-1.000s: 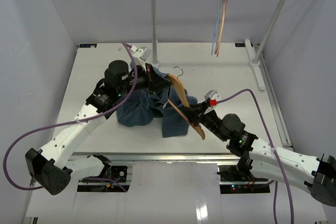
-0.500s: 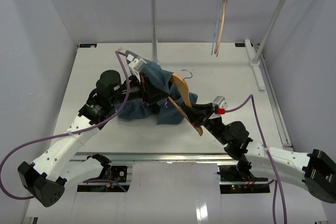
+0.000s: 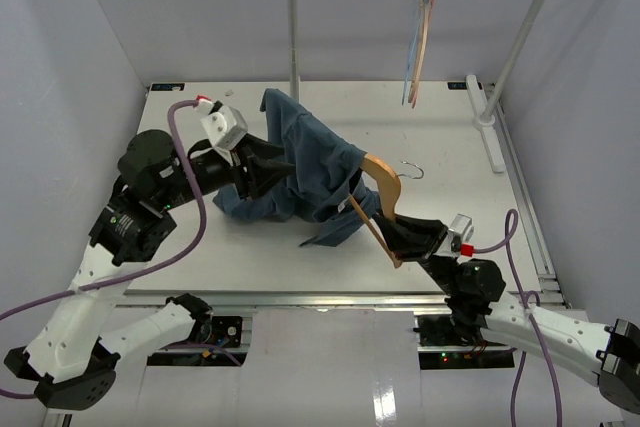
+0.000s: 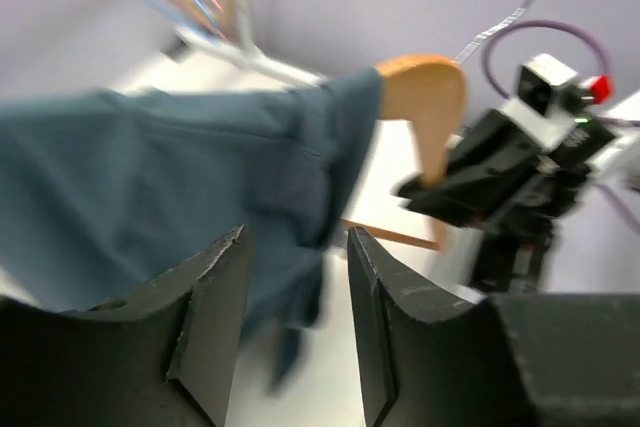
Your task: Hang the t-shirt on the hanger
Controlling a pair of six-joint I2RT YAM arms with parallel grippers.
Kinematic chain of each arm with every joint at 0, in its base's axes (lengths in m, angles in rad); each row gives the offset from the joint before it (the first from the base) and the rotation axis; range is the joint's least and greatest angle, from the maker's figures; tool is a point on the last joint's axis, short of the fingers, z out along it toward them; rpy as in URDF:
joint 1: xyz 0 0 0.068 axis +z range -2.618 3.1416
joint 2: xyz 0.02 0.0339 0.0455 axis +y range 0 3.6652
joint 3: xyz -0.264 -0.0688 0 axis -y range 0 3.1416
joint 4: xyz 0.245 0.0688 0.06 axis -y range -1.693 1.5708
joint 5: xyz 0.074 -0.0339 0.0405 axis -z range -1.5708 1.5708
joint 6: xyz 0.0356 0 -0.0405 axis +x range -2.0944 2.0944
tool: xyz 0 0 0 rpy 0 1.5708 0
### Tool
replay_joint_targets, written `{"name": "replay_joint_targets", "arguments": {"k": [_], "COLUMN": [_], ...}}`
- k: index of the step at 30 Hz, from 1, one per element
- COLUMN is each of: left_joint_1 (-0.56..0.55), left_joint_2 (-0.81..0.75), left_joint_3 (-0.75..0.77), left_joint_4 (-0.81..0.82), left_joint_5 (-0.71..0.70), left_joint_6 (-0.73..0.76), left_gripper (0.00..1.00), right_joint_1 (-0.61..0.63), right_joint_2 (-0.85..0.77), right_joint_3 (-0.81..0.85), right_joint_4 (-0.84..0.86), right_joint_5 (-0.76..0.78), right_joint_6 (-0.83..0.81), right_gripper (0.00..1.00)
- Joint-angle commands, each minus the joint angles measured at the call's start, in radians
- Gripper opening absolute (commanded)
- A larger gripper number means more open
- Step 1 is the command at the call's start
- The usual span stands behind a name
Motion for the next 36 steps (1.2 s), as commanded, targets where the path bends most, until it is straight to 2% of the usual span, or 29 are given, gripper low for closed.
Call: {"name": "replay_joint_targets", "arguments": {"k": [1, 2, 5, 8, 14, 23, 30, 36], "left_joint_1": [-0.004, -0.004, -0.004, -0.004, -0.004, -0.006, -0.004, -0.006], "left_joint_2": [0.01, 0.032, 0.111, 0.141, 0.087, 0.081, 0.015, 0.107], "left_joint_3": [0.075, 0.091, 0.166, 0.239, 0.257, 0.306, 0.228, 0.255], "left_joint_4": [-0.067, -0.09, -0.158, -0.198, -0.245, -0.387, -0.396, -0.45], "left_joint_5": [-0.14, -0.147, -0.122, 0.042, 0.204, 0.264, 0.35, 0.314], "left_joint_6": [0.409, 0.478, 0.576, 0.634, 0.783, 0.837, 0.839, 0.857], "left_gripper": [0.5, 0.5, 0.57, 0.66, 0.71, 0.71, 0.7, 0.68], "right_joint_1": [-0.002, -0.002, -0.002, -0.002, -0.002, -0.002, -0.002, -0.002], "right_joint_2": [-0.106, -0.124, -0.161, -0.169, -0.147, -0.109, -0.11, -0.09], "right_joint_3": [-0.026, -0.03, -0.022, -0.005, -0.008, 0.013, 0.01, 0.015], "right_joint_4": [0.137, 0.13, 0.054, 0.001, -0.032, -0.054, -0.054, -0.05], "right_joint_5": [-0.139, -0.154, -0.222, -0.25, -0.27, -0.299, -0.295, -0.318], "right_joint_6": [-0.014, -0.007, 0.009, 0.005, 0.006, 0.012, 0.013, 0.018], "right_gripper": [0.08, 0.08, 0.08, 0.08, 0.08, 0.08, 0.08, 0.08]}}
